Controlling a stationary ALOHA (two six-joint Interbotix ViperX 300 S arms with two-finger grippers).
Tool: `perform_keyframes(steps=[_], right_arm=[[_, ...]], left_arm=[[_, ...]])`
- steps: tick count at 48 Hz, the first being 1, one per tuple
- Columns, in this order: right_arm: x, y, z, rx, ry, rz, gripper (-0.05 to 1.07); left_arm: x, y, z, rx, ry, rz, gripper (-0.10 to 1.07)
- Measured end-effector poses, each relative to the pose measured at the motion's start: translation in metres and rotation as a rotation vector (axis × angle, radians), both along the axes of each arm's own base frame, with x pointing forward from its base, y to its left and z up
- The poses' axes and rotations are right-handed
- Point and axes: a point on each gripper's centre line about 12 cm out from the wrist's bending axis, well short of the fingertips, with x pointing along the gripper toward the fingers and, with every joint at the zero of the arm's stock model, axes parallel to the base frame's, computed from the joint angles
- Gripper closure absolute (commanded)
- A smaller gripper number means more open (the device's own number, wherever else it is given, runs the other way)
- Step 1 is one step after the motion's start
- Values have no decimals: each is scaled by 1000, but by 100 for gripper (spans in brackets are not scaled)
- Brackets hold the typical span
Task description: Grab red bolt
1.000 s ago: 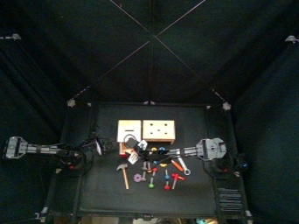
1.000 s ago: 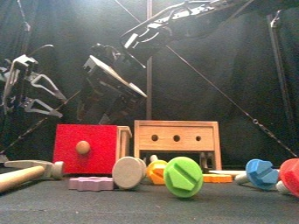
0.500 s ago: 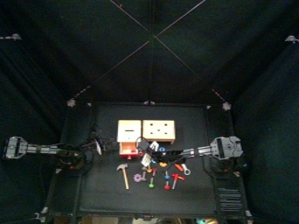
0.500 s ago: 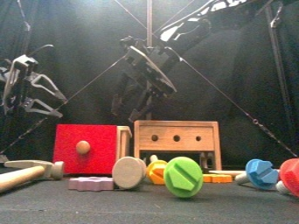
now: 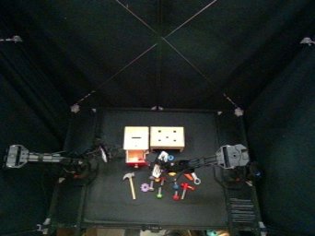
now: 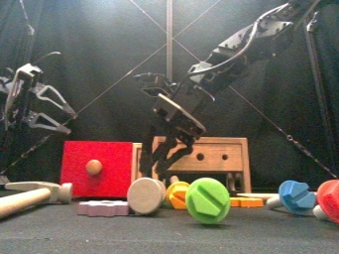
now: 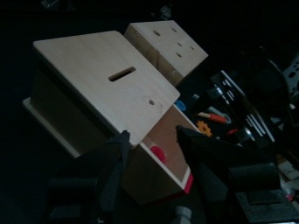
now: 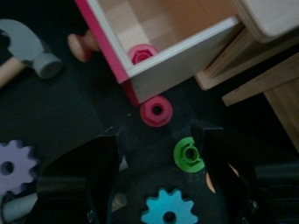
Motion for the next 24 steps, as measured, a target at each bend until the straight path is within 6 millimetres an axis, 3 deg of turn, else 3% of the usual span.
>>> perform_keyframes(steps=[24], right_arm=[[13, -7, -16, 8, -3, 24, 13]], left_arm=[[0, 1, 0, 0, 0, 5, 13]])
